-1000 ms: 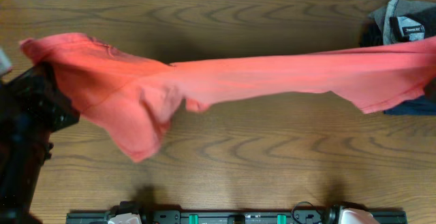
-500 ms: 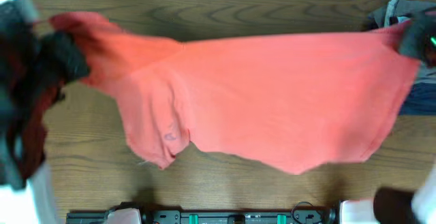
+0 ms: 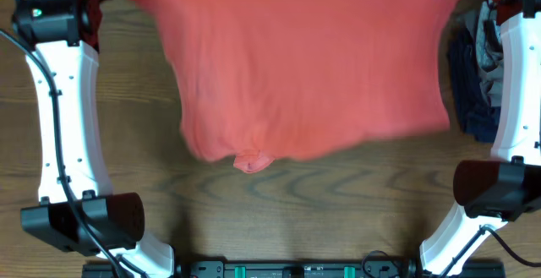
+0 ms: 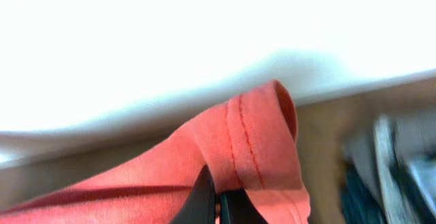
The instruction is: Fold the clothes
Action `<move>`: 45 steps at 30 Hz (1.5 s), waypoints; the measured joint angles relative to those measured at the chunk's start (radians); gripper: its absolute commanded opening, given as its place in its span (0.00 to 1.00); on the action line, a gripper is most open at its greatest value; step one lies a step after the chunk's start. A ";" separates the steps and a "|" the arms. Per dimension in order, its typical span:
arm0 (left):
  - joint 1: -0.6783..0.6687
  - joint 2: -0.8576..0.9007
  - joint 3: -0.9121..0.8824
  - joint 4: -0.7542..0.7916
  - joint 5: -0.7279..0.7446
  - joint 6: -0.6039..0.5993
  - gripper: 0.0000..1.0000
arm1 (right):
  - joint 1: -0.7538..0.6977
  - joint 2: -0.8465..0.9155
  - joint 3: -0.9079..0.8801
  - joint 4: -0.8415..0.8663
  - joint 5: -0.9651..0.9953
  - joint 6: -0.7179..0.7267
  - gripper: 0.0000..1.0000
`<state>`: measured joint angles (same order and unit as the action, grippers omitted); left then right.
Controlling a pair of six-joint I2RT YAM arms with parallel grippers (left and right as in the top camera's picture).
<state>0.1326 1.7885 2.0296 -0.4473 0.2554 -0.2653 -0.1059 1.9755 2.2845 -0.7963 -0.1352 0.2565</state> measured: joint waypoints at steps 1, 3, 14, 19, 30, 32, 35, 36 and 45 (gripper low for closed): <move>0.000 0.000 0.000 0.053 -0.001 -0.002 0.06 | 0.000 -0.003 0.011 0.040 -0.003 0.006 0.01; 0.000 -0.001 0.029 0.129 -0.008 -0.008 0.06 | 0.000 -0.007 0.048 0.082 -0.002 0.014 0.01; -0.005 -0.066 0.359 -0.031 -0.019 -0.025 0.06 | -0.048 -0.072 0.250 -0.140 0.106 0.026 0.01; -0.010 -0.090 0.369 -0.528 -0.010 -0.018 0.06 | -0.051 -0.078 0.177 -0.337 0.220 0.012 0.01; -0.010 -0.006 0.053 -1.154 -0.006 0.068 0.06 | -0.054 -0.047 -0.335 -0.601 0.348 0.023 0.01; -0.010 -0.006 -0.050 -1.164 -0.007 0.089 0.06 | -0.058 -0.046 -0.416 -0.634 0.375 0.047 0.01; -0.008 -0.006 -0.190 -1.165 -0.011 0.107 0.06 | -0.070 -0.046 -0.529 -0.673 0.407 0.090 0.01; -0.008 -0.006 -0.243 -1.165 -0.013 0.111 0.06 | -0.079 -0.046 -0.571 -0.684 0.417 0.105 0.01; -0.003 -0.081 -0.663 -1.121 -0.108 0.024 0.06 | -0.159 -0.046 -0.832 -0.714 0.426 0.167 0.01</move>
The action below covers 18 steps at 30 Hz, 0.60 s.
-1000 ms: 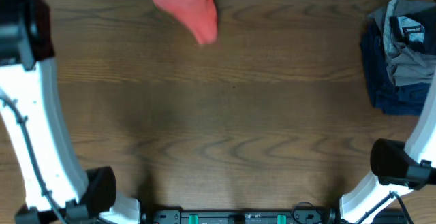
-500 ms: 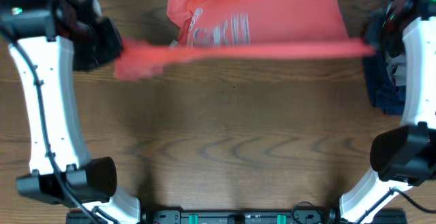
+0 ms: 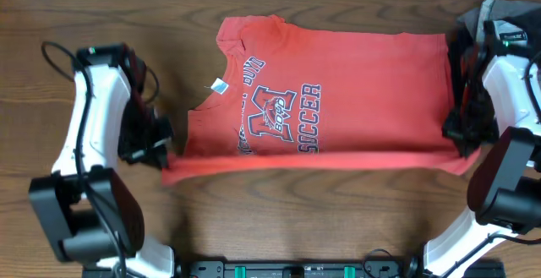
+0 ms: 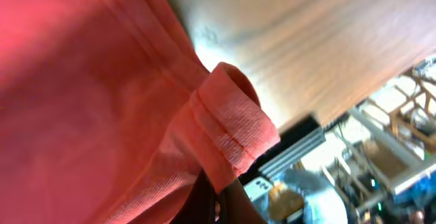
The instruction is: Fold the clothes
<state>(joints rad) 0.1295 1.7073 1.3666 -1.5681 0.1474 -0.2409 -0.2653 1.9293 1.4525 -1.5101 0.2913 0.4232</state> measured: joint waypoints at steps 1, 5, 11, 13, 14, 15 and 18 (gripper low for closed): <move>0.001 -0.030 -0.028 0.011 -0.010 -0.015 0.06 | -0.005 0.000 -0.019 0.001 -0.001 0.003 0.01; 0.007 -0.184 -0.100 0.069 -0.040 -0.060 0.06 | -0.011 -0.002 -0.092 0.019 -0.006 0.014 0.01; 0.008 -0.360 -0.115 0.075 -0.058 -0.093 0.06 | -0.011 -0.084 -0.153 0.030 -0.016 0.018 0.01; 0.009 -0.385 -0.115 0.057 -0.066 -0.110 0.06 | -0.011 -0.130 -0.161 0.031 -0.019 0.018 0.01; 0.010 -0.394 -0.116 0.058 -0.070 -0.121 0.06 | -0.011 -0.157 -0.166 0.032 -0.023 0.018 0.01; 0.011 -0.400 -0.116 0.068 -0.072 -0.127 0.06 | -0.011 -0.187 -0.171 0.039 -0.027 0.018 0.01; 0.011 -0.412 -0.117 0.173 -0.071 -0.138 0.06 | -0.011 -0.251 -0.179 0.088 -0.049 0.018 0.01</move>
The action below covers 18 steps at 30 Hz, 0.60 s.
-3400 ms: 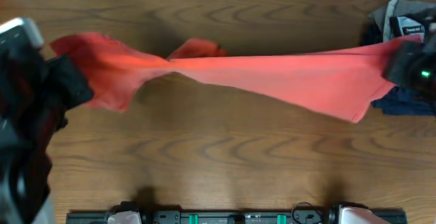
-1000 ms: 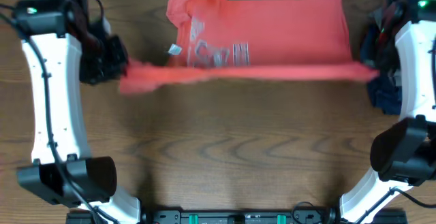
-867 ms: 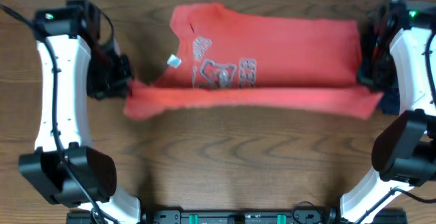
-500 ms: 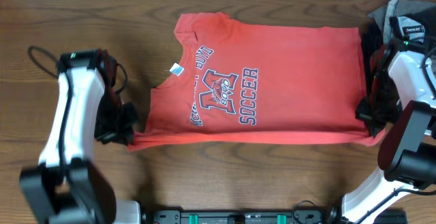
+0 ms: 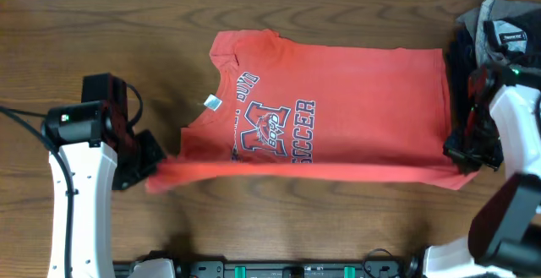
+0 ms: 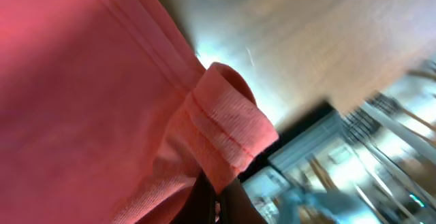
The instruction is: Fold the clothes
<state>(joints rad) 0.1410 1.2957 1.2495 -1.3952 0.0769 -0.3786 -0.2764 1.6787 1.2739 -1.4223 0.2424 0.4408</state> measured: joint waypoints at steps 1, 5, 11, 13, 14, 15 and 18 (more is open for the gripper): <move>0.000 0.000 -0.002 0.048 0.005 -0.004 0.06 | 0.000 -0.014 -0.002 0.032 -0.014 -0.001 0.01; 0.000 0.011 -0.006 0.253 0.057 -0.015 0.06 | 0.000 -0.025 -0.007 0.166 -0.077 -0.014 0.01; -0.031 0.082 -0.008 0.480 0.135 -0.018 0.06 | 0.000 -0.011 -0.046 0.321 -0.098 -0.025 0.01; -0.054 0.124 -0.008 0.518 0.140 -0.018 0.06 | 0.000 0.002 -0.056 0.384 -0.097 -0.027 0.02; -0.066 0.149 -0.008 0.538 0.142 -0.018 0.06 | 0.000 0.008 -0.059 0.409 -0.097 -0.028 0.03; -0.078 0.174 -0.008 0.555 0.142 -0.018 0.06 | 0.000 0.013 -0.061 0.435 -0.097 -0.028 0.04; -0.112 0.266 -0.008 0.618 0.141 -0.018 0.06 | 0.000 0.020 -0.067 0.506 -0.092 -0.031 0.05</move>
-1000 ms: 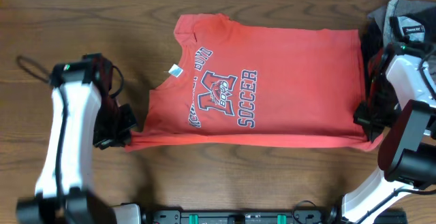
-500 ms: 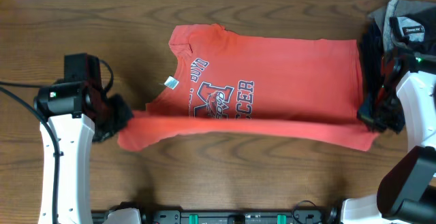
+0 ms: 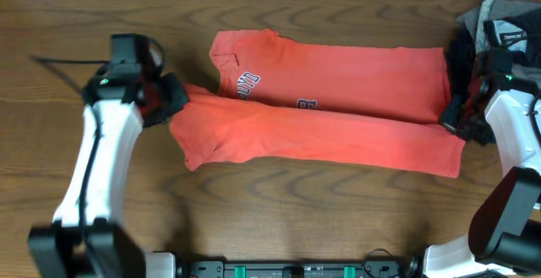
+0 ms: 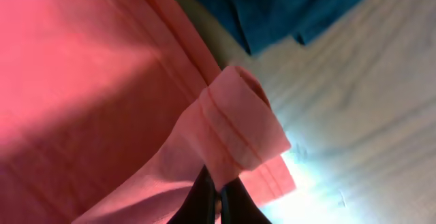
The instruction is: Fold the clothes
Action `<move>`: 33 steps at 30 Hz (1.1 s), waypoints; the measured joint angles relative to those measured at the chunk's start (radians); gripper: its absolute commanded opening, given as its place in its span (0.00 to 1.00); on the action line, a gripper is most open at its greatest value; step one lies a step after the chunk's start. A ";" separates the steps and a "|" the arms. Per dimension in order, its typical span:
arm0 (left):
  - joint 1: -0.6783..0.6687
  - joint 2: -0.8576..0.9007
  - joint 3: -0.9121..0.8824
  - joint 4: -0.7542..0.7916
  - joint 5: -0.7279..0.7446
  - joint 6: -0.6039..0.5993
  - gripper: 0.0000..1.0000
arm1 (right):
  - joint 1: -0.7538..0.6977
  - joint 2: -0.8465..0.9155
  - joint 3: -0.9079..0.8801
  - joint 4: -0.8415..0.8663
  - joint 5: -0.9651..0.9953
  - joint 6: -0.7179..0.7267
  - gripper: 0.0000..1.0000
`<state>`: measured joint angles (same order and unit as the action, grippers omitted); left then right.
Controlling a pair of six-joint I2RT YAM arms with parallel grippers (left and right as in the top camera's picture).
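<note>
A red T-shirt (image 3: 330, 113) with printed lettering lies across the table's middle, its near half folded up over the print so only part of the lettering shows. My left gripper (image 3: 175, 98) is shut on the shirt's left corner at the fold. At the right end my right gripper (image 3: 450, 114) is shut on the hem; in the right wrist view (image 4: 218, 193) a rolled hem cuff (image 4: 238, 125) sticks up from its closed fingers.
A heap of dark blue and grey clothes (image 3: 482, 33) lies at the back right by the right arm; blue cloth (image 4: 286, 6) from it shows in the wrist view. Brown wooden table (image 3: 279, 210) all round.
Both grippers have carried the shirt's near edge away from me, folding the lower half up over the print. The left gripper went from the near left to beside the collar.
At first the shirt hung spread high in both grippers, filling the overhead view. Then it lay flat, print up, with both grippers shut on its near corners. The near edge was then raised, and now lies folded over the upper half.
</note>
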<state>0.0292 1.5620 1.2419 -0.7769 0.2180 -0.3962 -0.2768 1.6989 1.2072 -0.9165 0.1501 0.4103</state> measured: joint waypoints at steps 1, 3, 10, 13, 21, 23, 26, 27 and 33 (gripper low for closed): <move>-0.009 0.029 0.000 0.026 0.000 0.000 0.07 | -0.002 0.000 0.000 0.018 0.002 0.000 0.06; -0.021 0.085 0.000 0.081 -0.001 0.001 0.06 | -0.006 0.000 0.000 0.063 0.010 -0.001 0.07; -0.027 0.180 -0.001 0.207 -0.002 0.001 0.06 | -0.010 0.001 0.000 0.110 0.024 -0.001 0.08; -0.031 0.182 -0.001 0.216 -0.004 0.000 0.06 | -0.010 0.001 0.000 0.119 0.024 -0.001 0.09; -0.074 0.182 -0.001 0.251 0.018 0.020 0.06 | -0.010 0.001 -0.053 0.122 -0.007 -0.001 0.11; -0.091 0.182 -0.001 0.264 0.023 0.028 0.06 | -0.010 0.001 -0.077 0.124 -0.024 -0.002 0.10; -0.114 0.182 -0.001 0.274 0.028 0.034 0.06 | -0.010 0.001 -0.139 0.135 -0.044 -0.002 0.09; -0.121 0.182 -0.001 0.277 0.031 0.035 0.06 | -0.010 0.001 -0.154 0.141 -0.047 -0.002 0.09; -0.175 0.182 -0.001 0.280 0.034 0.064 0.06 | -0.010 0.001 -0.279 0.240 -0.056 -0.002 0.09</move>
<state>-0.1463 1.7439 1.2411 -0.4965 0.2523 -0.3321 -0.2871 1.6997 0.9279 -0.6765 0.0937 0.4084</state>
